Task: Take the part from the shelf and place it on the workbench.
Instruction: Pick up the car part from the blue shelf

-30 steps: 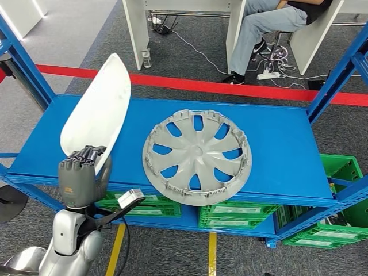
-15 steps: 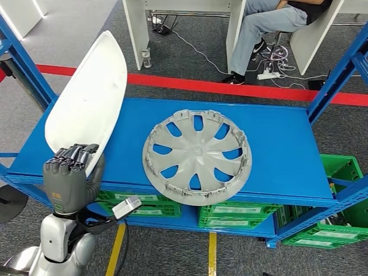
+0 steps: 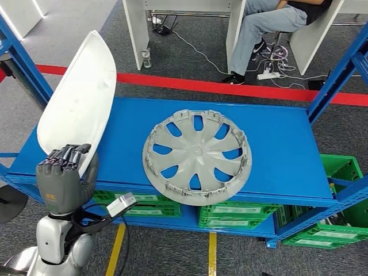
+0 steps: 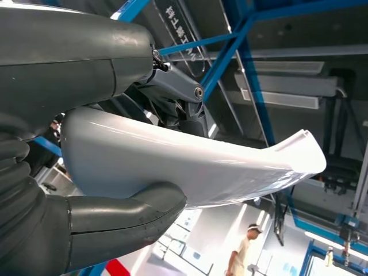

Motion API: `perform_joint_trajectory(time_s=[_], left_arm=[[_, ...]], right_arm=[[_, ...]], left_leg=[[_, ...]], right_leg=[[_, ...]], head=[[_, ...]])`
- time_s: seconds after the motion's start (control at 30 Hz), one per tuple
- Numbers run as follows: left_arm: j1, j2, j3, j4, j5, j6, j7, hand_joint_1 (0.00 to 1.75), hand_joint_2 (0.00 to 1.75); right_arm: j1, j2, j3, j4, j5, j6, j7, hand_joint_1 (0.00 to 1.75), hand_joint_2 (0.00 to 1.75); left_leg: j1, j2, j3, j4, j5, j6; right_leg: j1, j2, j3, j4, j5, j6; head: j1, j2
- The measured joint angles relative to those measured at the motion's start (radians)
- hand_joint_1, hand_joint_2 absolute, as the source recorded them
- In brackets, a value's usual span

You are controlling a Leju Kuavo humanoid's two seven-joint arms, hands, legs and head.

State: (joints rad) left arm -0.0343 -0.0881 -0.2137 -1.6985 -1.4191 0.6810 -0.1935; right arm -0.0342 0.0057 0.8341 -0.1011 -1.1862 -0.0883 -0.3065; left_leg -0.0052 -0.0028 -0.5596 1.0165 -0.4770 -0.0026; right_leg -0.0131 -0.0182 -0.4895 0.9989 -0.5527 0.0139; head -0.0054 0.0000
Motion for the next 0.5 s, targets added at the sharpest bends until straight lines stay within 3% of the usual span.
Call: perform_joint_trajectory(time_s=[0.5], left_arm=[[0.002,-0.007,0.015,0.008,-0.001,0.0,0.01,1.75,1.75]], right_arm=[[0.0,0.0,0.003,0.0,-0.009,0.0,-0.002,0.0,0.0]], left_leg=[[0.0,0.0,0.0,0.0,0.0,0.0]], right_leg=[[0.0,0.0,0.0,0.0,0.0,0.0]], head=[[0.0,0.0]])
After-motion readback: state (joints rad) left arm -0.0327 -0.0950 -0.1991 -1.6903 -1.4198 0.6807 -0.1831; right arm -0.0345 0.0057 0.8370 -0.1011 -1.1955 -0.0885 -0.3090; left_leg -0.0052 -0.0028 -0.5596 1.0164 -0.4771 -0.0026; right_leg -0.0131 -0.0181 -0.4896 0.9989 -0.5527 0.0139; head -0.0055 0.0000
